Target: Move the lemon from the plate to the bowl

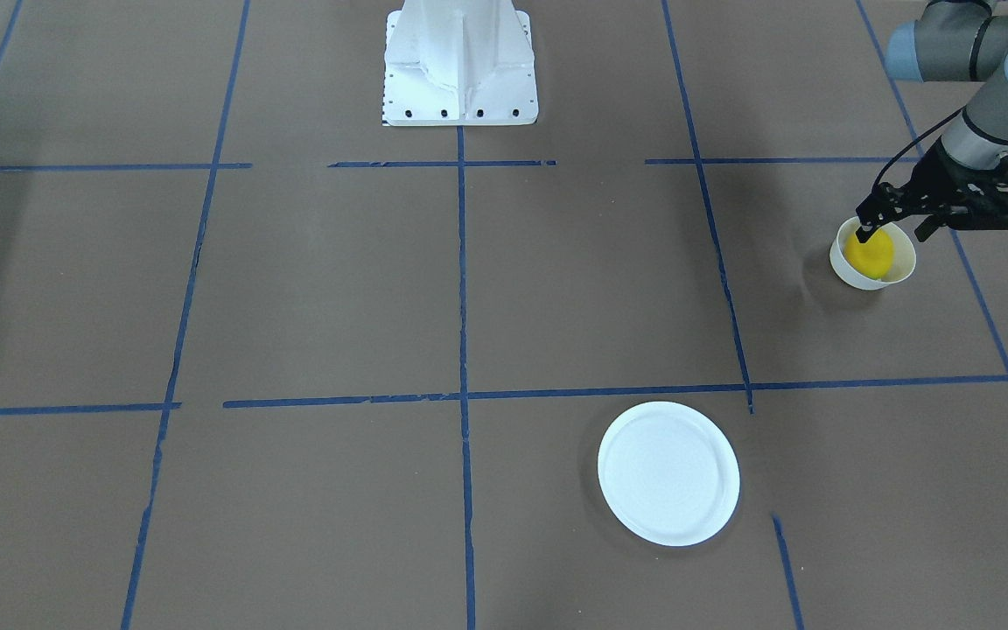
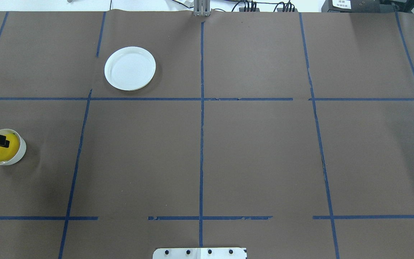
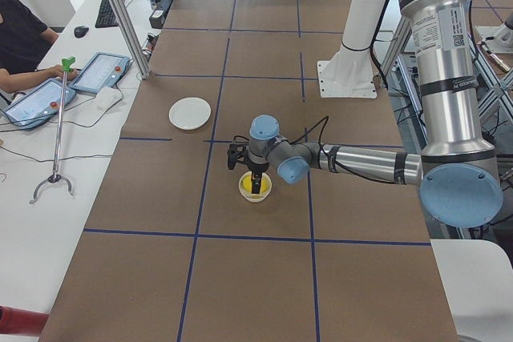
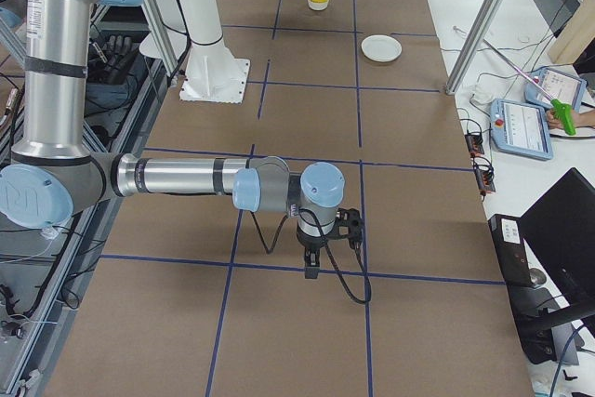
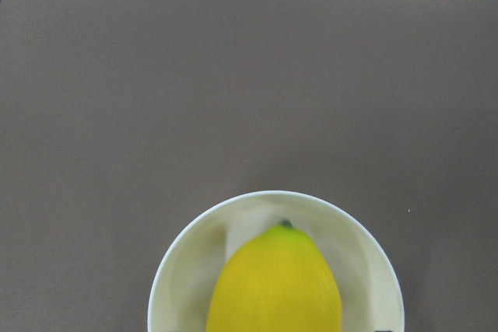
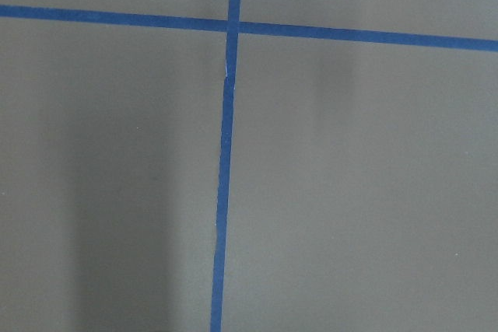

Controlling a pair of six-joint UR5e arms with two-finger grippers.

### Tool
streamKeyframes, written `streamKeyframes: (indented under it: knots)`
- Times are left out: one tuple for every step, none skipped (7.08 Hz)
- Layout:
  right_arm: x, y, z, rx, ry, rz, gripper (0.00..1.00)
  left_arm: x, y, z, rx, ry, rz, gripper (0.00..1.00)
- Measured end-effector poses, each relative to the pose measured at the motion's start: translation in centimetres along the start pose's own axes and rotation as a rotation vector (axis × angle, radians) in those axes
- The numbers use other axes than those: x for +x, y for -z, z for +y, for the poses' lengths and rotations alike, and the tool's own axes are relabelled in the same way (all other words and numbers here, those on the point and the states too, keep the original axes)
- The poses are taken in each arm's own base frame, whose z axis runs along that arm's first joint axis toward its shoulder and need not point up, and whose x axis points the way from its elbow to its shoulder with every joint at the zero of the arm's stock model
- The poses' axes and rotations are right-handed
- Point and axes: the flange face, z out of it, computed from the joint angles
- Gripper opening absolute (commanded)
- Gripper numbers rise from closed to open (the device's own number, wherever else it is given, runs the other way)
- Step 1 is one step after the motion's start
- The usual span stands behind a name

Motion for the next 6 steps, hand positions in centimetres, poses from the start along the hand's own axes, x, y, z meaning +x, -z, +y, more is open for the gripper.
streamKeyframes:
  knots:
    - [0.0, 0.0, 0.0, 0.000, 0.000, 0.000, 1.00, 0.5, 0.3, 0.0, -0.013, -0.007, 0.020, 1.00]
    - [0.0, 0.0, 0.0, 0.000, 0.000, -0.001, 1.00, 1.0, 0.5, 0.0, -0.044, -0.039, 0.055, 1.00]
    - [0.0, 0.0, 0.0, 0.000, 0.000, -0.001, 1.00, 0.7, 1.5, -0.8, -0.050, -0.100, 0.084, 1.00]
    - [0.0, 0.0, 0.0, 0.000, 0.000, 0.000, 1.00, -0.4, 3.4, -2.2, -0.030, -0.136, 0.096, 1.00]
    - [0.0, 0.0, 0.0, 0.000, 0.000, 0.000, 1.00, -1.7, 5.2, -3.6, -0.020, -0.157, 0.092, 1.00]
    - [0.0, 0.0, 0.0, 0.000, 0.000, 0.000, 1.00, -3.0, 7.2, -5.4, -0.003, -0.191, 0.075, 1.00]
